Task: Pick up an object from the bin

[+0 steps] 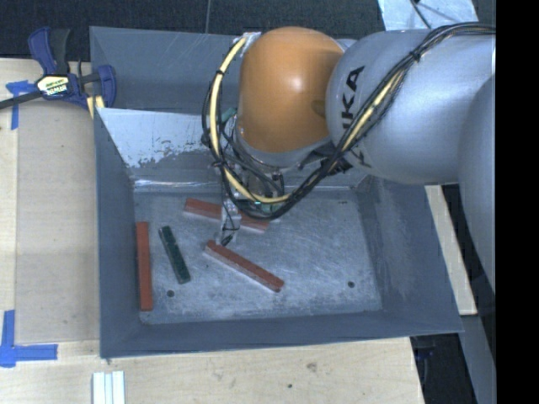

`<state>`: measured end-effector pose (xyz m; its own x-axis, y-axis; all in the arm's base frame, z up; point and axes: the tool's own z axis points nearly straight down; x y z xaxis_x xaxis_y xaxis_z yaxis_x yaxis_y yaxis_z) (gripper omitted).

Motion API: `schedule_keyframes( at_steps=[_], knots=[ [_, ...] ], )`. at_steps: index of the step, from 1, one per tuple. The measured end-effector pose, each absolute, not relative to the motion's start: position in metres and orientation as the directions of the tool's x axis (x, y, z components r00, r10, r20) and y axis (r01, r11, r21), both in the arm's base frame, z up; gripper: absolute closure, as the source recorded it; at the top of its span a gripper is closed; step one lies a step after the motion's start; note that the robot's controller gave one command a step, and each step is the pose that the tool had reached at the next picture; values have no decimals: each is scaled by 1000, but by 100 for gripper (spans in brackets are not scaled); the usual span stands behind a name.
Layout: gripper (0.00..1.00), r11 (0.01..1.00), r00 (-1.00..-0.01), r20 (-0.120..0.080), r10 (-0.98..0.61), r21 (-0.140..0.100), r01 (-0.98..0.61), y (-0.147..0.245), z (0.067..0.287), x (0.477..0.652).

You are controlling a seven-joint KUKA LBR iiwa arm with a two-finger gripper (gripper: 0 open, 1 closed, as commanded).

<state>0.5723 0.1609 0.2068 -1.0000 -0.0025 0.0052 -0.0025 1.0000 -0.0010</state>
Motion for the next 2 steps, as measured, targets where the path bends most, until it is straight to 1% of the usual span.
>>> schedule_keyframes(
  at_steps=[1,2],
  knots=[
    [0,997,-997,4,-73,-1,-73,131,72,613],
    [100,997,-997,-2,-72,0,-72,132,77,614]
  ],
)
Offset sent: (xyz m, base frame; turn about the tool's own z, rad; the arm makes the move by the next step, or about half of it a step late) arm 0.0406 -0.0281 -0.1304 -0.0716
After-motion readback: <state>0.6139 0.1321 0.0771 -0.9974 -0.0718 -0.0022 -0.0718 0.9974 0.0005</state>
